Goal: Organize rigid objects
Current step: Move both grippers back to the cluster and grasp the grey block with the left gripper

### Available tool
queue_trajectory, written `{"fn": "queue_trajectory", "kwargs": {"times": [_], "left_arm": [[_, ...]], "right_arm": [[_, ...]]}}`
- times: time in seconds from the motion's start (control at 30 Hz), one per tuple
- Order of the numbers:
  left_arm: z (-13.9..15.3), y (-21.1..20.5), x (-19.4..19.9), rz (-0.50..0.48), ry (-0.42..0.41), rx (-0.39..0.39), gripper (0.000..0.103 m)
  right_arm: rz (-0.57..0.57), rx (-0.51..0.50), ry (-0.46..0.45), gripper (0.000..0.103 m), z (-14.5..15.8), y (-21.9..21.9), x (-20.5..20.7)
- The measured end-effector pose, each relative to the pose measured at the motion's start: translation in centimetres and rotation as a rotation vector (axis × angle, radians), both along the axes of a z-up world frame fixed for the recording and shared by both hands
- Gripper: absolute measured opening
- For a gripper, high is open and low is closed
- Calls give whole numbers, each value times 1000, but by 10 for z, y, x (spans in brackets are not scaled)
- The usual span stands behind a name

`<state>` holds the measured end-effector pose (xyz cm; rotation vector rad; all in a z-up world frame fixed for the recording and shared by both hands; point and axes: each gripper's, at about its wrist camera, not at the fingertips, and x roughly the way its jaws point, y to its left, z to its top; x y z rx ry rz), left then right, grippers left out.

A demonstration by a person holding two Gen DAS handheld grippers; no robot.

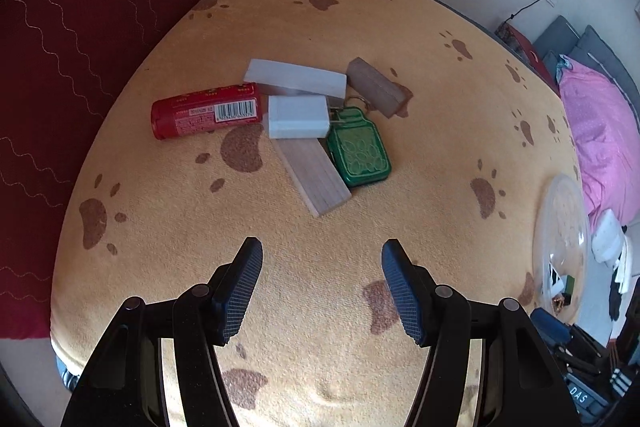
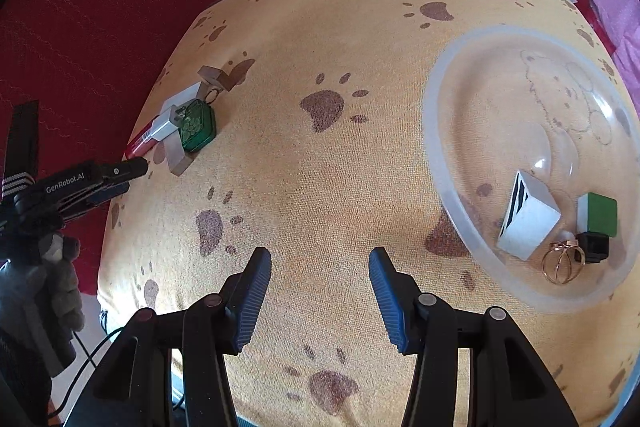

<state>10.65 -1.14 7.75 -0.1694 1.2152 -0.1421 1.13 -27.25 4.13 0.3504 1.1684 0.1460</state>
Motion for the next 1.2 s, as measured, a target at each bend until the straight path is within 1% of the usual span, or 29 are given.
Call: {"fn": "queue_trajectory", "kwargs": {"times": [0.2, 0.6, 0.9, 1.07, 1.13, 1.17, 1.2], "left_arm": [[-2, 11, 27, 2, -3, -18, 63], [-13, 17, 76, -13, -7, -21, 63], [-24, 13, 97, -33, 2, -25, 63], [-27, 8, 102, -53, -10, -28, 63], [-29, 6, 103, -70, -15, -29, 62], [-29, 5, 102, -79, -19, -26, 57], [-30, 5, 102, -88, -22, -21, 50]], "right_arm": [[-14, -8, 17, 54, -3, 10, 4], [-39, -19, 51, 54, -11, 25, 6], [-44, -25, 64, 54, -14, 33, 8], [-48, -22, 62, 54, -14, 37, 9], [-40, -23, 61, 54, -14, 40, 11], [-37, -22, 61, 54, -14, 42, 12], [-34, -22, 61, 54, -14, 43, 13]]}}
